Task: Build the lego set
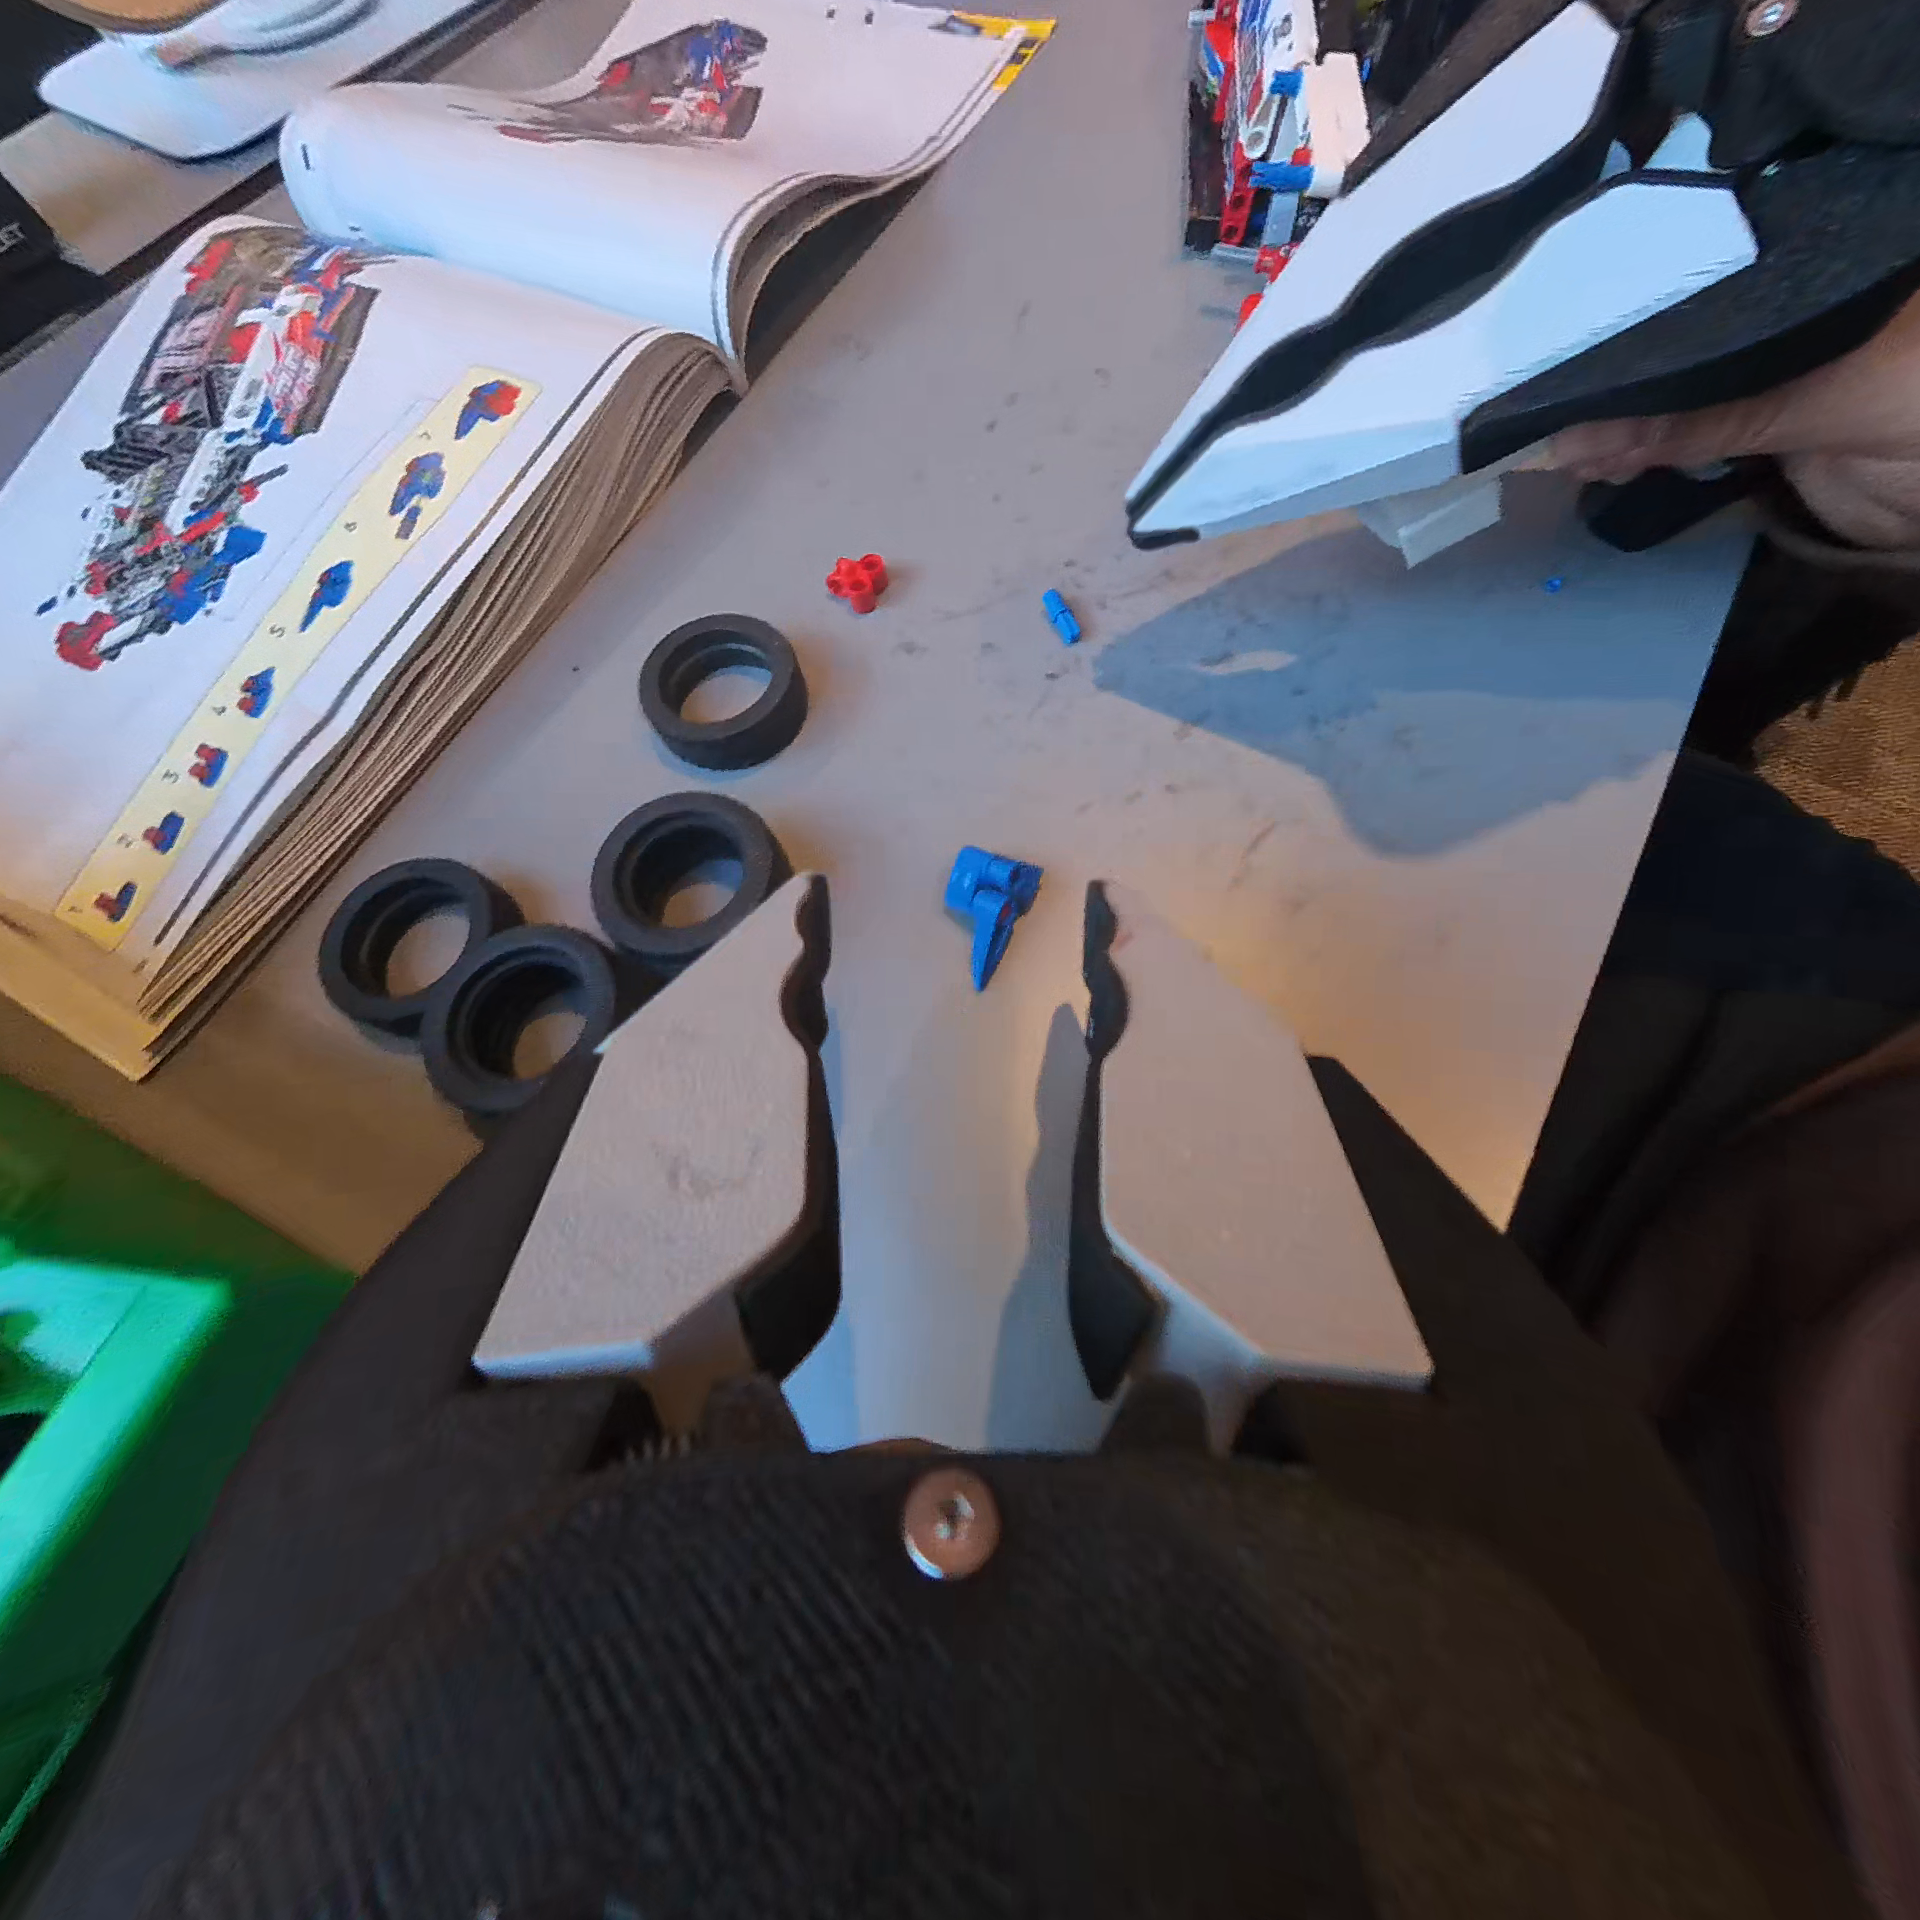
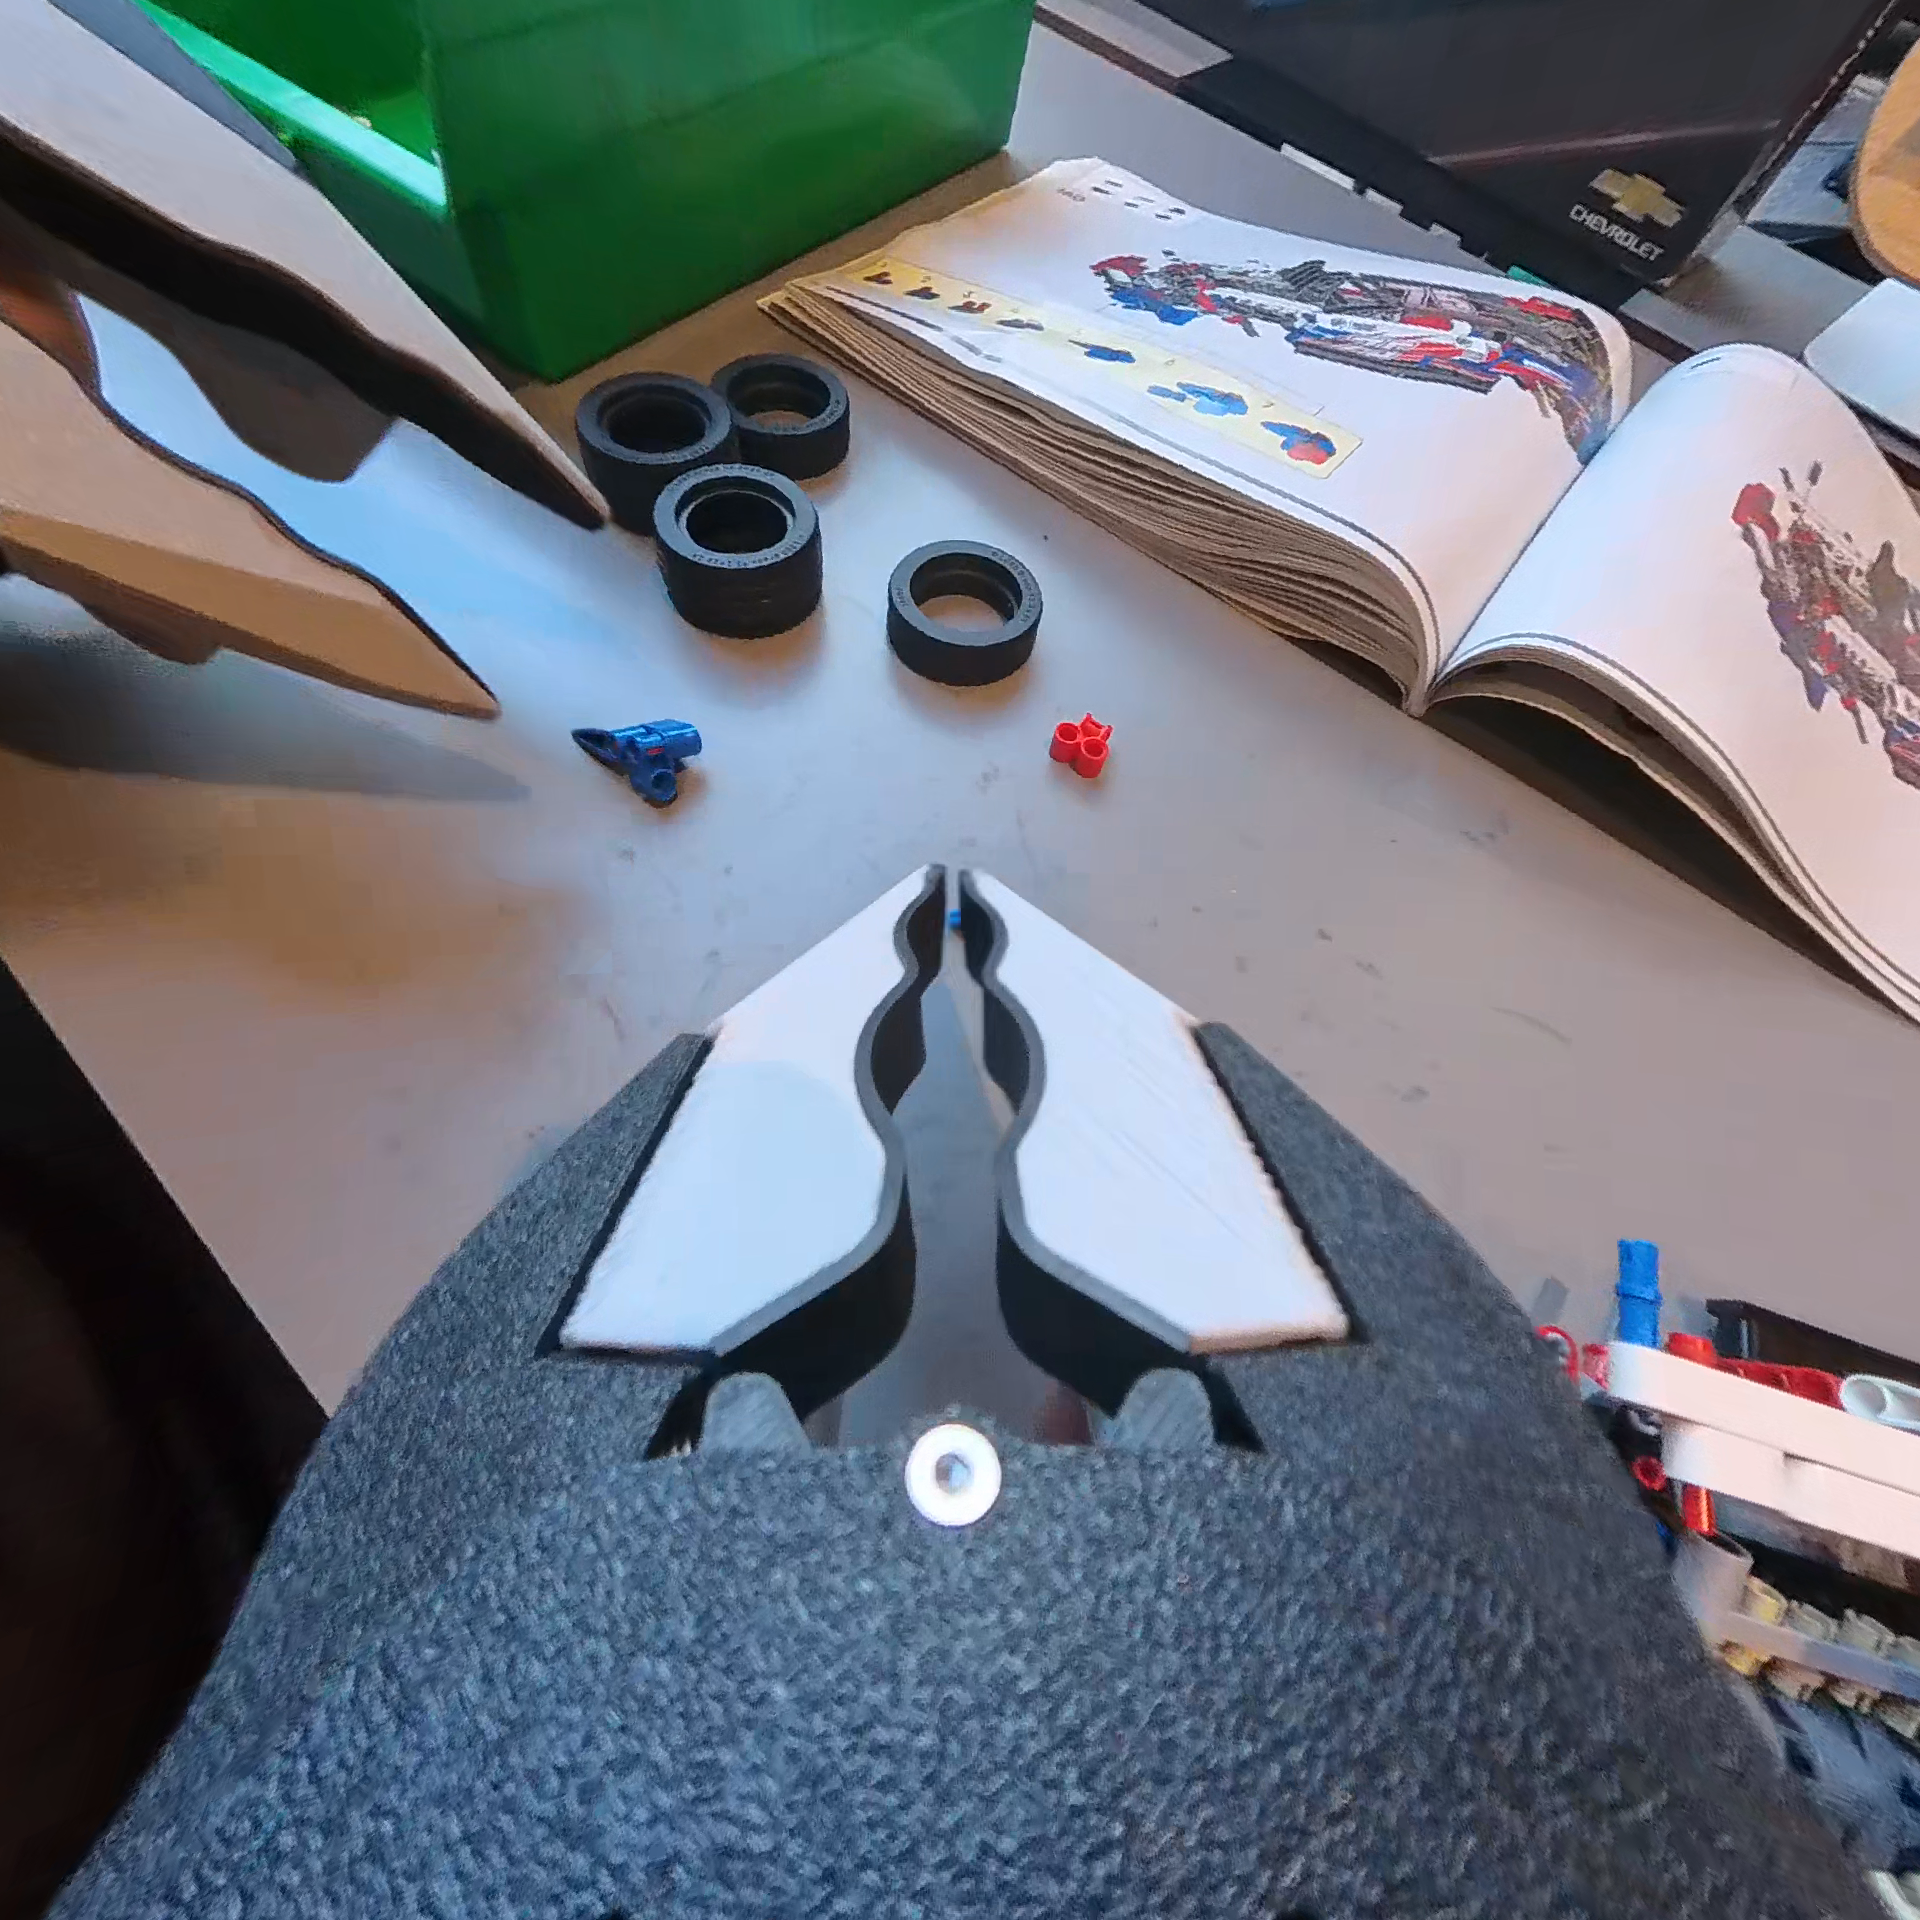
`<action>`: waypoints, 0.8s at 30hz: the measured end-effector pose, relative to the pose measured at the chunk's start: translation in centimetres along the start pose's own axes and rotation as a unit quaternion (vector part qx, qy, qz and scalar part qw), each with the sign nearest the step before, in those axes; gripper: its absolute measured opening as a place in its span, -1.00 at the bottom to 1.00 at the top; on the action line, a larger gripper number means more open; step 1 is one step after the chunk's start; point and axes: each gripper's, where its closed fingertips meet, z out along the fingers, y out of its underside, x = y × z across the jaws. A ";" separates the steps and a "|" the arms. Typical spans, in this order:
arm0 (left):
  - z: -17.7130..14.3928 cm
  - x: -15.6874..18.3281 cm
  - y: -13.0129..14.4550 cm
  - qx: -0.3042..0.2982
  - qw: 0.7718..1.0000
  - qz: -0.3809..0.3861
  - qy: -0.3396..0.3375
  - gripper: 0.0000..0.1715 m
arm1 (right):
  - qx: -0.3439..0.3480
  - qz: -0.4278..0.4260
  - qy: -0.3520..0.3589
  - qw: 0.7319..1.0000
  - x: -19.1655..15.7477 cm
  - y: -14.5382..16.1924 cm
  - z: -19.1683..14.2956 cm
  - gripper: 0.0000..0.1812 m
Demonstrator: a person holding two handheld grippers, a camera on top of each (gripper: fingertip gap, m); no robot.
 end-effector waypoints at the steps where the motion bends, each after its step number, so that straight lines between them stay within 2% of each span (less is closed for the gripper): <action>1: -0.3 -0.2 0.2 0.002 1.000 -0.002 0.002 -0.47 | 0.000 -0.002 0.005 1.000 0.1 0.0 0.0 -0.92; 6: -1.2 -0.9 0.9 0.021 0.999 -0.023 0.025 -0.53 | -0.005 0.003 0.002 1.000 0.2 0.1 0.2 -0.95; 10: -1.0 -1.2 1.3 0.009 0.999 -0.013 0.028 -0.58 | -0.007 0.017 -0.004 1.000 0.5 0.2 0.2 -1.00; 17: -0.1 0.0 1.6 0.005 0.996 0.000 0.084 -0.66 | -0.030 0.030 -0.009 0.999 1.1 0.8 0.8 -0.98; 24: -0.7 0.4 -0.4 0.069 0.989 -0.015 0.127 -0.72 | -0.034 0.029 -0.012 0.999 1.4 0.6 1.7 -0.98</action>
